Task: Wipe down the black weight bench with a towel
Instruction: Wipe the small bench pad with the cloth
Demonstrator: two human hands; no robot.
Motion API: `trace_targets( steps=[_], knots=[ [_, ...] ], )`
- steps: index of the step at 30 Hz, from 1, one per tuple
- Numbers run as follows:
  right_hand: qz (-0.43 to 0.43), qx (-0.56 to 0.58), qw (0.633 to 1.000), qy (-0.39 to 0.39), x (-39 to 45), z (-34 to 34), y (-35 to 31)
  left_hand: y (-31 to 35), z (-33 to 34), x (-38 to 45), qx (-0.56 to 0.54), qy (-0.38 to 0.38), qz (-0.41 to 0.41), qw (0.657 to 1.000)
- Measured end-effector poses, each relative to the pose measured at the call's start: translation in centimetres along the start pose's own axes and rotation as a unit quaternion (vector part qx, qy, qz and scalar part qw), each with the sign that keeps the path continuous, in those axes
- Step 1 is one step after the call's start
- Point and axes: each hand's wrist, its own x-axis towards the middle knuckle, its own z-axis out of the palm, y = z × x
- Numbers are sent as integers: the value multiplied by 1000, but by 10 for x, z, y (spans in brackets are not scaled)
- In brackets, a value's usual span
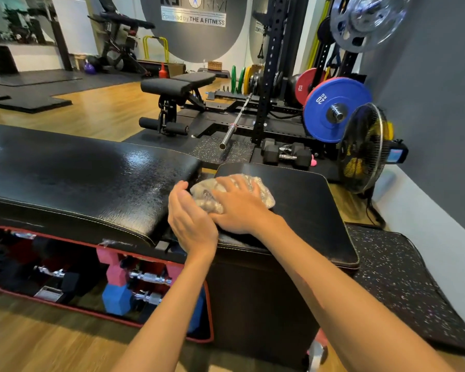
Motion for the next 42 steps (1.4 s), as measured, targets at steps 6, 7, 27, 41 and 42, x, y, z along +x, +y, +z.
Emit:
trace_targets(
  steps=[6, 7, 27, 41, 42],
  knots=[
    [23, -12, 999, 26, -65, -1, -7, 6, -10, -5, -20, -65, 51, 996],
    [29, -12, 999, 35, -72, -1, -3, 7, -12, -4, -20, -86, 57, 994],
    [264, -48, 961, 71, -101, -10, 117, 25, 20, -42, 451, -472, 271, 707],
    [177, -20, 984, 4, -96, -19, 62, 6, -24, -1, -82, -61, -99, 990],
    [158, -9, 987, -1, -96, -18, 45, 11, -22, -3, -160, -19, -130, 978]
  ],
)
